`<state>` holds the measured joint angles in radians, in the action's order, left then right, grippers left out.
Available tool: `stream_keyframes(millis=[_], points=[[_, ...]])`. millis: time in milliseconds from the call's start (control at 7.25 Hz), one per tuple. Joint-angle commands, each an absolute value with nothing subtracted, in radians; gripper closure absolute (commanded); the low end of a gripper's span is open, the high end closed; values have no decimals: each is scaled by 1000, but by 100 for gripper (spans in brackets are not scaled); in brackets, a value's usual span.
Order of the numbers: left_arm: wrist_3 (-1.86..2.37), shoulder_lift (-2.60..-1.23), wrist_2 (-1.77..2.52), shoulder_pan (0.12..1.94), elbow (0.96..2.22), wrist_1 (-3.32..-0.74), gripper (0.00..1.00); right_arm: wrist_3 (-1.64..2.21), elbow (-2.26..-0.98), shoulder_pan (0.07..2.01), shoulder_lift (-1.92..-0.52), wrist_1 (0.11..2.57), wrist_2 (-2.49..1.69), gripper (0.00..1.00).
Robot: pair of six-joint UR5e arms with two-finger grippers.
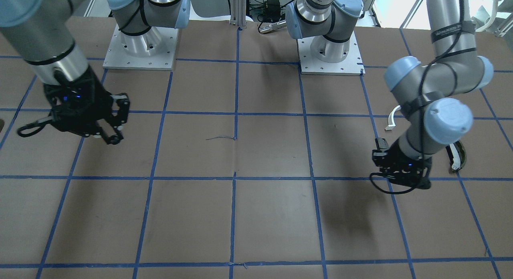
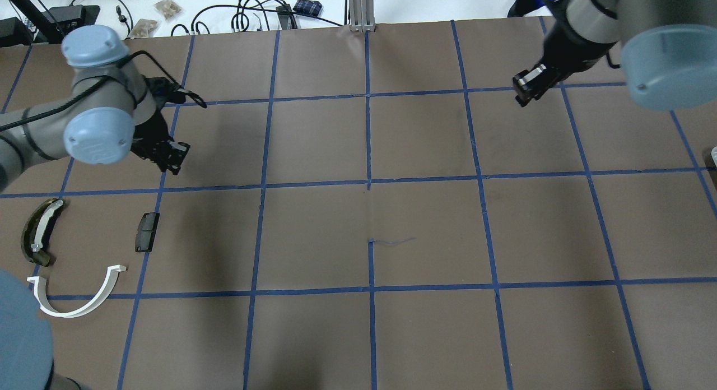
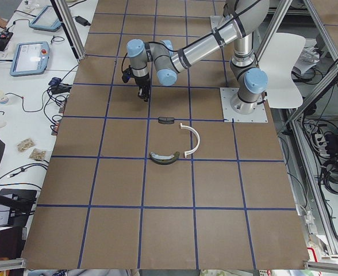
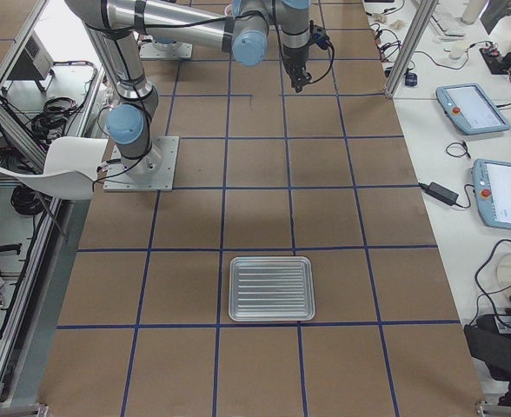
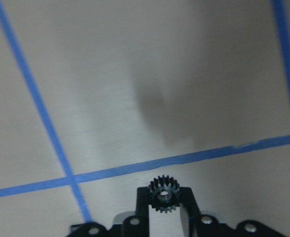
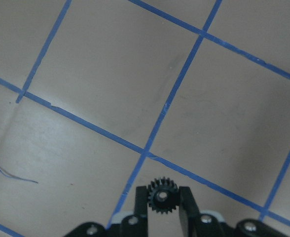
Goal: Place bearing gear from tray to pile
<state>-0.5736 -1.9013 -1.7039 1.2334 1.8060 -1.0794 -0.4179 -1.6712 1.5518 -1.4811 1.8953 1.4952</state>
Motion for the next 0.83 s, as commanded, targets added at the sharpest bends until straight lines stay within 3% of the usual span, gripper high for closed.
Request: stream_keyframes(millis=[0,414,552,690], points=[[-810,-1923,-1701,977,1874,-1062,100,56,-1674,1768,-1374,2035,1520,95],[-828,-1939,-1700,911,1976,-994,100,278,-1692,1954,-1160,2173,1577,88],[-809,-1945,-1695,916,1973,-993,78,241,-1680,1954,-1087,2171,1556,89],[-802,-1931,-1615,914,1962,-992,1,215,-1684,1956,-1069,2161,1551,86]])
